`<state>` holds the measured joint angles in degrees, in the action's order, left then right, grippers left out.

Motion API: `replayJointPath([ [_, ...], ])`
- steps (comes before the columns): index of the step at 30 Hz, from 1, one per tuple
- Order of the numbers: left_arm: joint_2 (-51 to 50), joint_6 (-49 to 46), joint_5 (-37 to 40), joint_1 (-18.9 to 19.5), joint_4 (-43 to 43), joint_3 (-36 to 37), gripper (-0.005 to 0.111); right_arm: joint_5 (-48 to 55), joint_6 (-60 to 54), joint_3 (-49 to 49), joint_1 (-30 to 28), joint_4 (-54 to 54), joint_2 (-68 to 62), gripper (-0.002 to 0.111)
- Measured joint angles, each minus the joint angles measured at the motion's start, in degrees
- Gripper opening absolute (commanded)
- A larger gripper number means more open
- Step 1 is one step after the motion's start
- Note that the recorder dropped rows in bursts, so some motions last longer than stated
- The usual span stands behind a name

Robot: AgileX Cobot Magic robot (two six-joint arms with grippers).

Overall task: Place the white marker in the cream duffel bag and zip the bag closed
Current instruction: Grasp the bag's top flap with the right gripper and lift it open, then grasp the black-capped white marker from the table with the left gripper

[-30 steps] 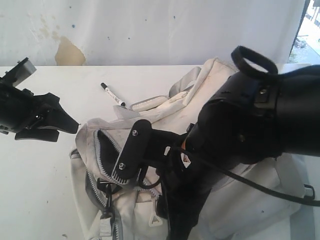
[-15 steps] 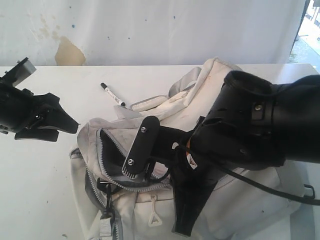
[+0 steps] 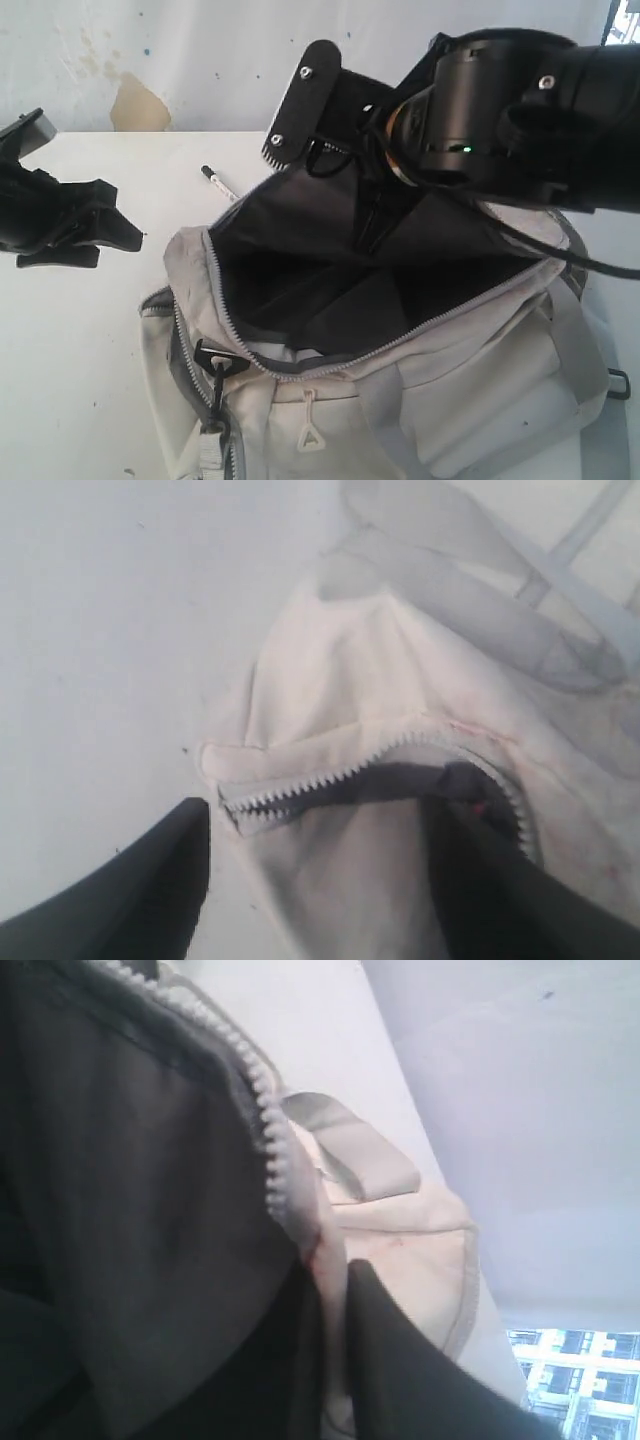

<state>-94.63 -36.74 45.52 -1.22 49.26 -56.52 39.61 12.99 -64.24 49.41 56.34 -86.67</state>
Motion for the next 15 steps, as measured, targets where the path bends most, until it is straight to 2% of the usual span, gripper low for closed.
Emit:
replayJointPath([
  [3,0.0,3.74,-4.0,0.0,0.0,-0.29,0.067,-5.35,1.24,-0.09,-5.13,1.25,0.0,0.0],
  [6,-2.19,4.56,-4.69,0.0,0.0,-3.91,0.067,-13.99,2.4,-0.09,-9.56,1.49,0.0,0.0],
  [10,-5.25,5.37,-5.43,0.0,0.0,-8.6,0.067,-19.31,2.49,-0.09,-11.2,1.74,0.0,0.0],
  [14,-9.4,11.02,-8.31,0.0,0.0,-14.12,0.065,-20.15,2.49,-0.09,-11.8,1.96,-0.59,0.0],
  [15,-11.98,13.09,-8.71,0.0,0.0,-17.51,0.064,-20.15,2.81,-0.09,-11.8,1.96,-0.85,0.0],
])
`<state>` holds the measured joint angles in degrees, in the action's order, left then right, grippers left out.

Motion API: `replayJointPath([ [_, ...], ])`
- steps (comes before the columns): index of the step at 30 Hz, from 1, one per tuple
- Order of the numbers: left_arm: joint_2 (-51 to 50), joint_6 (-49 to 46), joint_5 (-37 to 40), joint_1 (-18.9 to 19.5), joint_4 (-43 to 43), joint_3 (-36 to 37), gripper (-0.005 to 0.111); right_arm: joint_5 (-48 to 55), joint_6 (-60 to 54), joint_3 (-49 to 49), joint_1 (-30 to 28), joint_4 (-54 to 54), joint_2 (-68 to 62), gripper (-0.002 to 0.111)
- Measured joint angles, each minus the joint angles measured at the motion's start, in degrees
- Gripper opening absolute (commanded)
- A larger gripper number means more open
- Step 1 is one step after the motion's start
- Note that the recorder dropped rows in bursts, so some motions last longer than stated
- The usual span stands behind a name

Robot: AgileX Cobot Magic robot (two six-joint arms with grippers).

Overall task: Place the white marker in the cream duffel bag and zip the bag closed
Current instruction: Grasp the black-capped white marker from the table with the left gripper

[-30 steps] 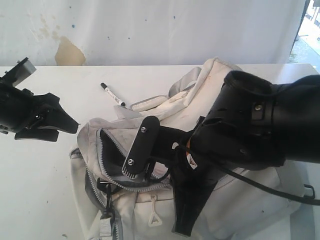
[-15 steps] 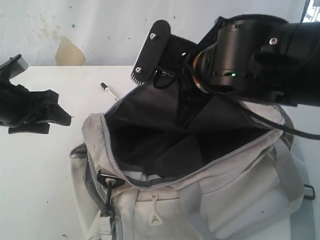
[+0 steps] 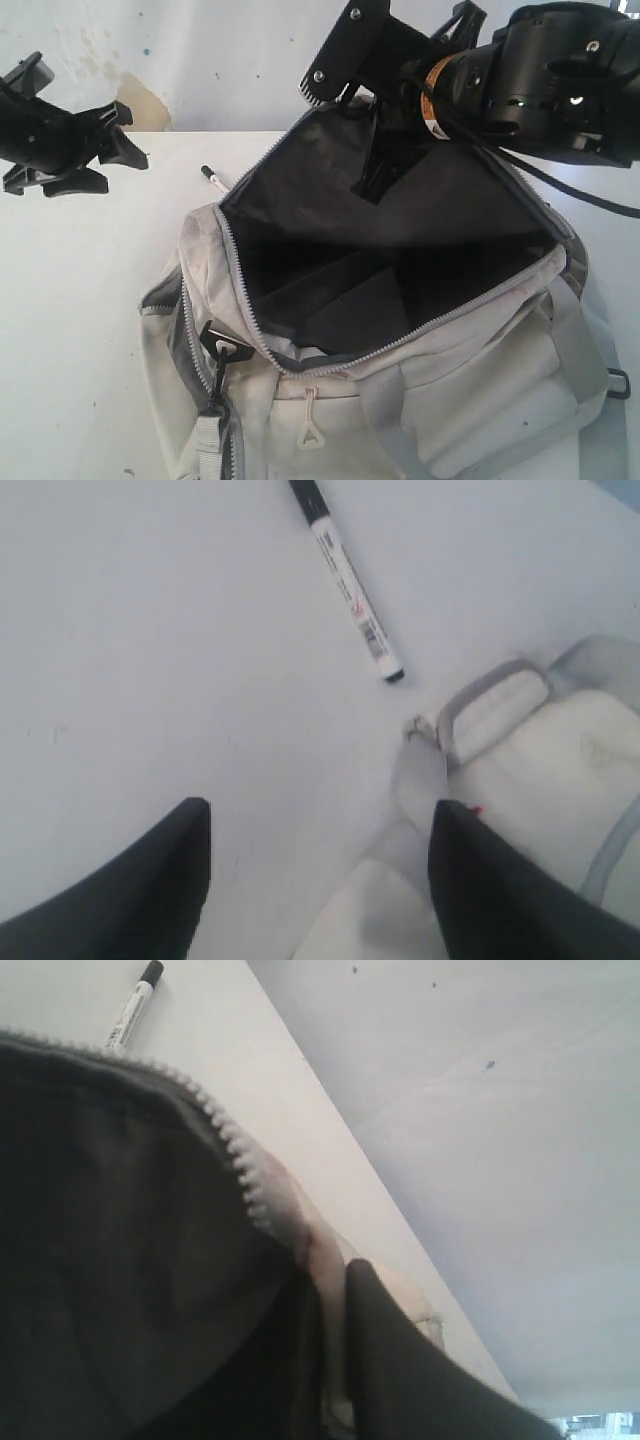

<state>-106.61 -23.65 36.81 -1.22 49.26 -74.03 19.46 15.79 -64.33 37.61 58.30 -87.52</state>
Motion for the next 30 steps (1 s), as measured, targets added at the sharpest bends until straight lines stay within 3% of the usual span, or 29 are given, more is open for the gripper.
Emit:
replayJointPath([
  [3,-6.88,3.31,3.47,0.0,-2.05,-9.99,0.064,0.0,0.25,0.0,0.0,0.0,-0.25,0.0],
  [8,-19.5,18.39,10.36,-3.41,-24.75,-30.21,0.064,0.0,0.56,0.0,0.0,0.0,-0.25,0.0],
  [11,-23.54,20.88,8.38,-6.29,-29.11,-37.54,0.064,0.0,0.56,0.0,0.0,0.0,-0.25,0.0],
  [15,-27.14,19.34,-1.59,-9.66,-29.49,-38.87,0.065,0.0,0.68,0.0,0.0,0.0,-0.25,0.0],
  [20,-29.76,19.34,-6.97,-11.95,-29.7,-38.87,0.073,0.0,1.58,0.0,0.0,0.0,-0.25,0.0],
  [30,-34.69,19.57,-9.03,-13.03,-29.83,-38.87,0.078,0.0,2.01,0.0,0.0,0.0,-0.25,0.0],
])
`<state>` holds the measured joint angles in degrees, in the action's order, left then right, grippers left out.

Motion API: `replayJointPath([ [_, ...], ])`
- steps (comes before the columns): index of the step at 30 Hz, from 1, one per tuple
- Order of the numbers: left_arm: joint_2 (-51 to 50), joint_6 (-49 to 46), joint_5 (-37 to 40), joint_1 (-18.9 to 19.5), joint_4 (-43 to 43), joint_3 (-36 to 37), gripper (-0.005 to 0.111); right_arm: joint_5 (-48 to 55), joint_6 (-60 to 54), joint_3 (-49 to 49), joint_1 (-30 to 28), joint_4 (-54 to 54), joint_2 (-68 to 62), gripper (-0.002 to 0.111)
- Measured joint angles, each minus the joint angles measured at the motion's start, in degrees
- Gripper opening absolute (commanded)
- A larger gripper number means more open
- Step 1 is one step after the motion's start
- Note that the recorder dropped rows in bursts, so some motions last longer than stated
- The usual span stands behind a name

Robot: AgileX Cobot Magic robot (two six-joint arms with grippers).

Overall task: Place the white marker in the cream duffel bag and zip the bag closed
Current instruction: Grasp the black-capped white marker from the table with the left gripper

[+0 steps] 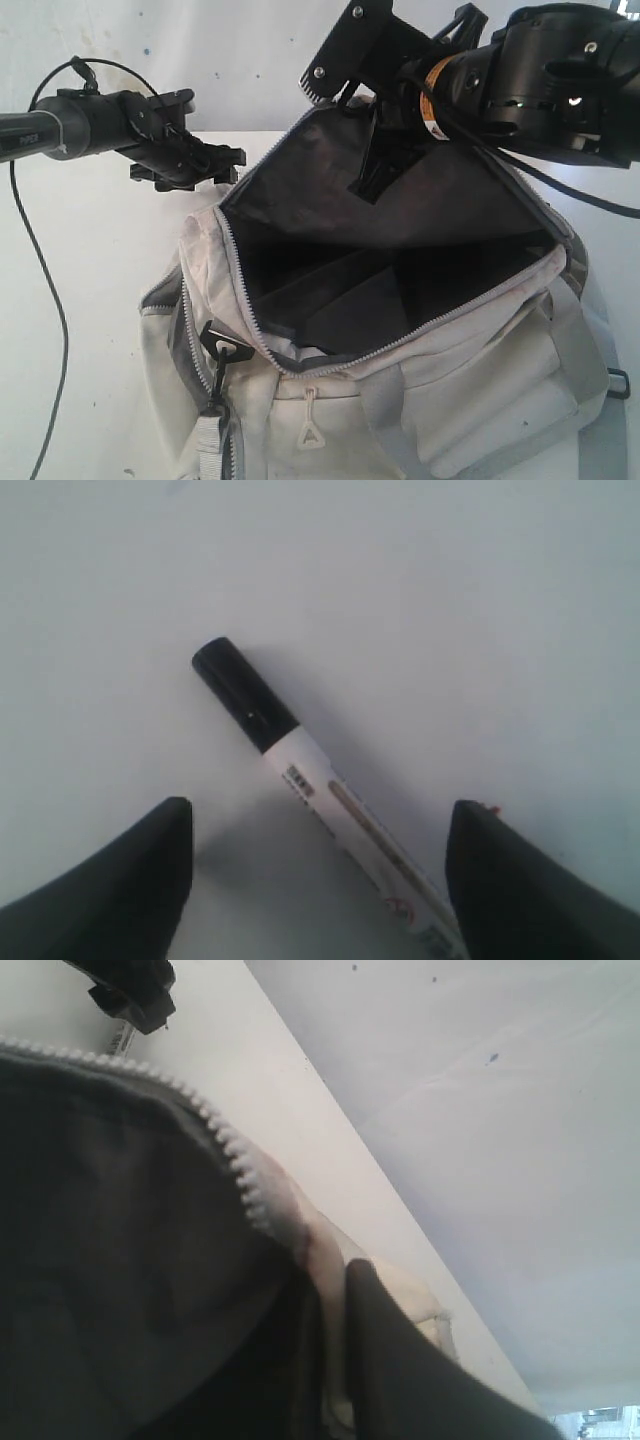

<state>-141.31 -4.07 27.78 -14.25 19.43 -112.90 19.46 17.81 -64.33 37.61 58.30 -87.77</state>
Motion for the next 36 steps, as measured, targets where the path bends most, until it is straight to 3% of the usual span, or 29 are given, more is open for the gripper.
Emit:
replayJointPath([
  [5,-1.12,-0.2,-1.26,0.0,-0.15,-0.47,0.078,0.0,0.0,0.0,0.0,0.0,0.0,0.0],
  [8,-1.11,-0.78,-1.26,0.0,-0.38,-0.58,0.071,0.0,0.0,0.0,0.0,0.0,0.0,0.0],
  [19,-1.23,-2.32,0.68,0.0,-8.47,-0.68,0.0,0.0,0.0,0.0,0.0,0.0,0.0,0.0],
  [29,-0.63,-2.32,5.66,0.0,-9.47,-1.07,0.0,0.0,0.35,0.0,0.0,0.0,0.0,0.0],
  [36,2.52,-5.31,12.75,0.0,-9.61,-0.47,0.0,0.75,8.35,0.0,0.0,0.0,0.0,0.0],
])
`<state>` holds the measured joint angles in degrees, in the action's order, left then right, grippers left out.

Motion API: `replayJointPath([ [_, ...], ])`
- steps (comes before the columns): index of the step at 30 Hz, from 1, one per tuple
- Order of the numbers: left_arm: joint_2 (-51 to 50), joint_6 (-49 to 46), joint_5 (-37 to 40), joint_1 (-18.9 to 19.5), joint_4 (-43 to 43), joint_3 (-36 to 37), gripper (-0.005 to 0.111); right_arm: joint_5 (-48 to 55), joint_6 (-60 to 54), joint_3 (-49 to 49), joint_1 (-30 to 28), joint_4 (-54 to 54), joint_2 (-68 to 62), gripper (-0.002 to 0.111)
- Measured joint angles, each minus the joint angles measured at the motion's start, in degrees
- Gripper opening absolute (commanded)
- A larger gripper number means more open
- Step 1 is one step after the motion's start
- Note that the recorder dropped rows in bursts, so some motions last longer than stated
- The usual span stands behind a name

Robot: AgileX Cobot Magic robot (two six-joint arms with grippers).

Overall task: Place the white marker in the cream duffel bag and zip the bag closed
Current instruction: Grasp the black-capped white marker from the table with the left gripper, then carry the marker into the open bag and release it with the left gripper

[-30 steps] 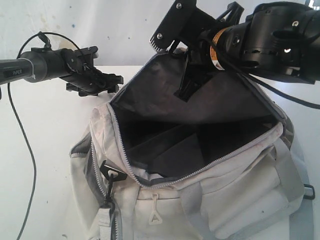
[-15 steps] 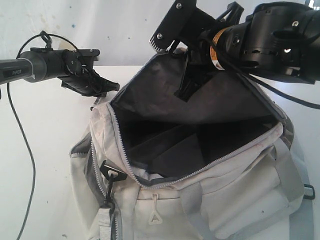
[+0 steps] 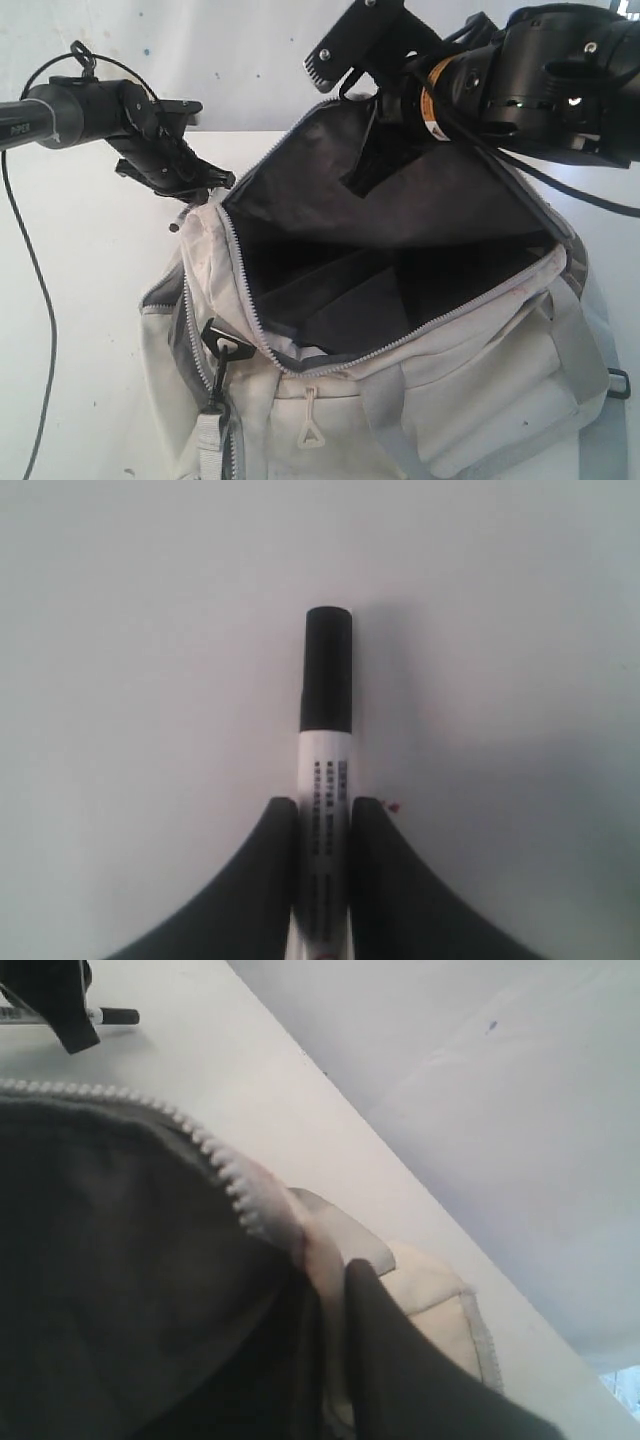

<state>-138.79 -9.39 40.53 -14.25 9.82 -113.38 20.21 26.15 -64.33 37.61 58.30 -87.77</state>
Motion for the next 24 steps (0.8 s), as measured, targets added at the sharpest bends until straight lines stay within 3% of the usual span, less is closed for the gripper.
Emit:
replayJointPath([
  [13,11.61,-1.93,9.15,0.0,-1.27,1.93,0.0,4.6,6.87,0.0,0.0,-0.1,0.0,0.0],
  [24,28.11,-2.39,4.29,0.0,-1.36,22.74,0.0,6.71,8.04,0.0,0.0,-3.43,0.0,0.0],
])
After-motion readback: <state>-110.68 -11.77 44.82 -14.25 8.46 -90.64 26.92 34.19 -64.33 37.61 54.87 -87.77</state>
